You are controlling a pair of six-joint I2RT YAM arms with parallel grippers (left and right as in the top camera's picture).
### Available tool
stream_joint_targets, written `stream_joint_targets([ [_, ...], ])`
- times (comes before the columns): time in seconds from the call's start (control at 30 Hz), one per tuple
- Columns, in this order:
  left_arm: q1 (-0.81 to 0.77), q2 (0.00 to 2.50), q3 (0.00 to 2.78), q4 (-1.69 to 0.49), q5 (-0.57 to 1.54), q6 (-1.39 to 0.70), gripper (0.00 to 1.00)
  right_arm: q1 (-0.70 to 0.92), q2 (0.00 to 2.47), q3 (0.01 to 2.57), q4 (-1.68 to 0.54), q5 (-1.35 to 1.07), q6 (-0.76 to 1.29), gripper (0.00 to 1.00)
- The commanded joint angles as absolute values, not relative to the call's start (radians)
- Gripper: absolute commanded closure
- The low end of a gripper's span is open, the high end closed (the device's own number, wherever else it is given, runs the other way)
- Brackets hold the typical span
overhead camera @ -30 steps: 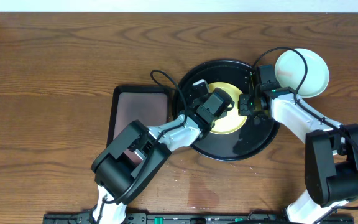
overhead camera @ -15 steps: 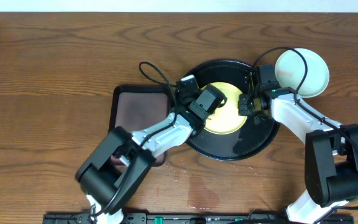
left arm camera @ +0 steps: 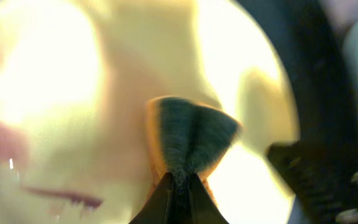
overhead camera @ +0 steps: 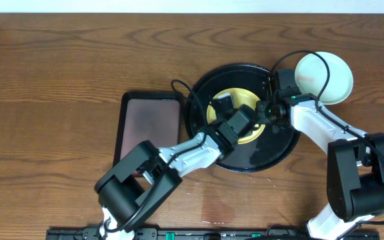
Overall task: Clean dirty plates on tray and stack at the side
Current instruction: 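Scrub the yellow plate's red stain with the left-held sponge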
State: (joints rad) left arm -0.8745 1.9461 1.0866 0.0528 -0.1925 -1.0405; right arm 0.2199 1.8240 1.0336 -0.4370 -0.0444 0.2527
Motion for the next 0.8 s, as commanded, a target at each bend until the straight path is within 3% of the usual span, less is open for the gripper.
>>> stream_joint_targets([
  [0.0,-0.869,1.968,1.085,0.009,-0.226,-1.059,0.92,0.237,1.838,1.036,-0.444,-0.027,0.253,0.99],
  [0.33,-0.834,1.965,1.085,-0.171,-0.551,-0.883,0.92,0.237,1.838,1.036,-0.446,-0.027,0.254,0.99],
  [0.6,-0.834,1.874,1.095,-0.161,-0.675,-0.83,0.92,0.237,1.838,1.036,-0.446,-0.027,0.254,0.99],
  [0.77,-0.834,1.812,1.095,-0.095,-0.643,-0.831,0.92,0.237,1.838,1.036,-0.444,-0.027,0.254,0.99],
])
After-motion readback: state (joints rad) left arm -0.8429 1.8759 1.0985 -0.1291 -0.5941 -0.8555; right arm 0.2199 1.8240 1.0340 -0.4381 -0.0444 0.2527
